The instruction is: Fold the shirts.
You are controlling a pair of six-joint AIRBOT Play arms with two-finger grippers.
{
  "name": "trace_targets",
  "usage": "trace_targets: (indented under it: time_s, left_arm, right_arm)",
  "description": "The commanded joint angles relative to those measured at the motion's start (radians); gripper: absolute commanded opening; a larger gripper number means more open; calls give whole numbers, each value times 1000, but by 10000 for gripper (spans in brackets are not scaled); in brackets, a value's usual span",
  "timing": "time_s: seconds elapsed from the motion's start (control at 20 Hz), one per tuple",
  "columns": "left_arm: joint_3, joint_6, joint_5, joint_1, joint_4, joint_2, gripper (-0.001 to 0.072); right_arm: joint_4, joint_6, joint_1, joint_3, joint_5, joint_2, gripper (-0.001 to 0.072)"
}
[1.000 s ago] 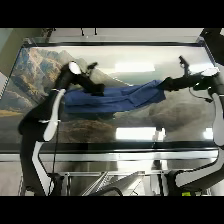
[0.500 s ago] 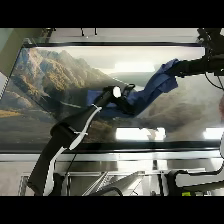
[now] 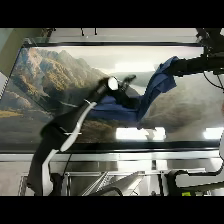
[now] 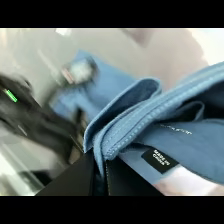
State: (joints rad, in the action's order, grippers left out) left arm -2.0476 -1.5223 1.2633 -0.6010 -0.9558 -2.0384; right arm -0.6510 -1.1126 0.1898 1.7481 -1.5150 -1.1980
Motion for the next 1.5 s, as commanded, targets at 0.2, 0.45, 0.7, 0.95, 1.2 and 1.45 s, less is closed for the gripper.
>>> trace_targets:
  time_s: [0.2,0.45,0.7,0.95,1.2,1.45]
  left_arm:
    - [0,23,151,384,9,328,15]
    - [95,49,155,522,10,437,15]
    - [214,102,159,552,14,464,15]
    - [208,108,161,552,16,465,15]
    - [209,108,190,552,14,464,15]
    - [209,113,201,552,14,464,14]
  right_arm:
    - [-232,-69,-416,0,147,-68,21]
    - [-321,-69,-759,1,470,-355,24]
    - [-298,-94,-780,5,534,-365,469]
    - [-455,-217,-594,5,359,-148,490]
    - [-568,-393,-303,-90,156,-116,509]
    - [-375,-353,-199,-418,308,-117,510]
